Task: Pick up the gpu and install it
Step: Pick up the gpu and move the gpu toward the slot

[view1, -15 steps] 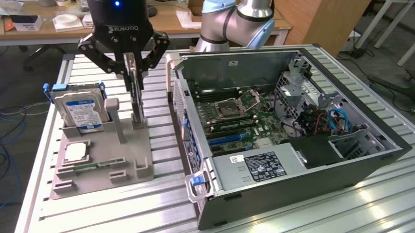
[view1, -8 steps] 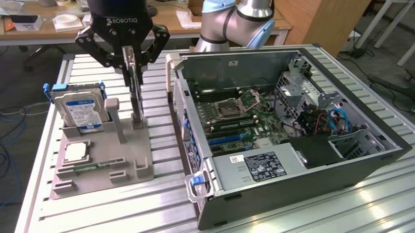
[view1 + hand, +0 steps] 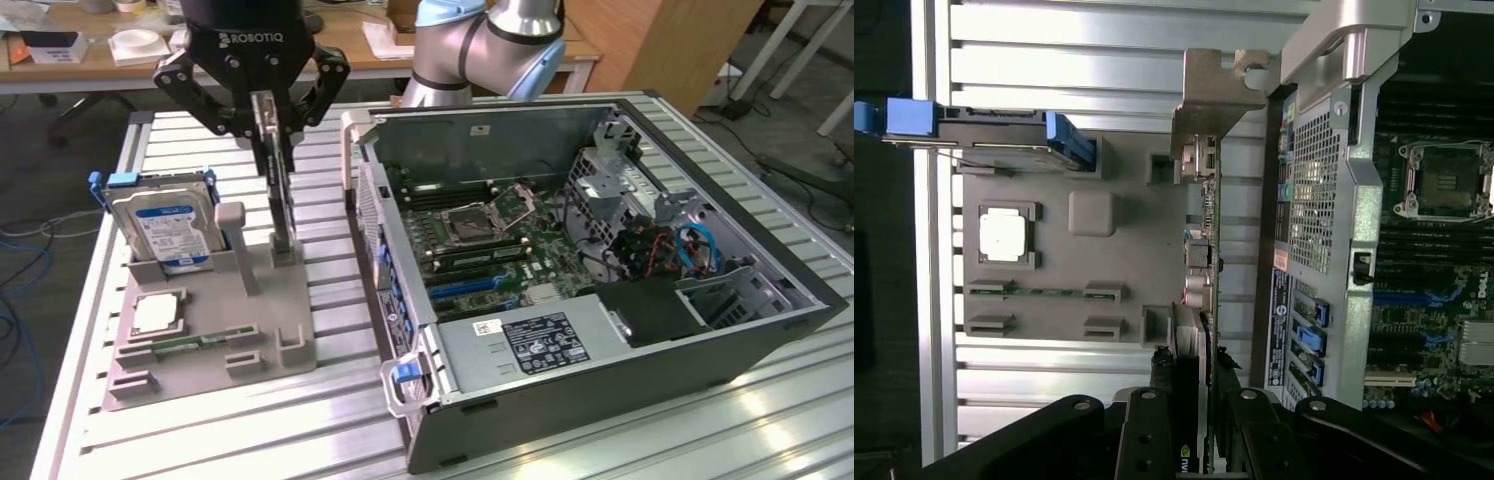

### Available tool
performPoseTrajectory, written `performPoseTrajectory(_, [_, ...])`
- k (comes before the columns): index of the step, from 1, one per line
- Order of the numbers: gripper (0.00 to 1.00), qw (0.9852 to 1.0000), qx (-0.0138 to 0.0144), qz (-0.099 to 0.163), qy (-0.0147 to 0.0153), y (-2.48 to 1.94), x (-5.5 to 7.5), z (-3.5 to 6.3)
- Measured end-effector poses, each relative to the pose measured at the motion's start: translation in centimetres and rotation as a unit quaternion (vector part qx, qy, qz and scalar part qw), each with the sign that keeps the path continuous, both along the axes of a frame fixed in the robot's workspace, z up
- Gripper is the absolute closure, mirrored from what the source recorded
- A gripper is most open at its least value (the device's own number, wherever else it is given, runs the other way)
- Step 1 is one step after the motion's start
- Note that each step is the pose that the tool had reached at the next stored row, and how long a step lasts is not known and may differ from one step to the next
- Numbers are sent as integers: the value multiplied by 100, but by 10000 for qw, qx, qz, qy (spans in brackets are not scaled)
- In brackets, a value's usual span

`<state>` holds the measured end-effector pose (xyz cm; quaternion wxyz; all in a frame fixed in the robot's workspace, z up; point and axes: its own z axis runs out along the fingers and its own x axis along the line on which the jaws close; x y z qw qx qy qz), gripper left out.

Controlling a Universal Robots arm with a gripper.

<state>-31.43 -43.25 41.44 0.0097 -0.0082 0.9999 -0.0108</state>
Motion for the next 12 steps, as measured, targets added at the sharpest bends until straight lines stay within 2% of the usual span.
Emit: performPoseTrajectory(12, [74,10000,1,3,-1,0,186,-4])
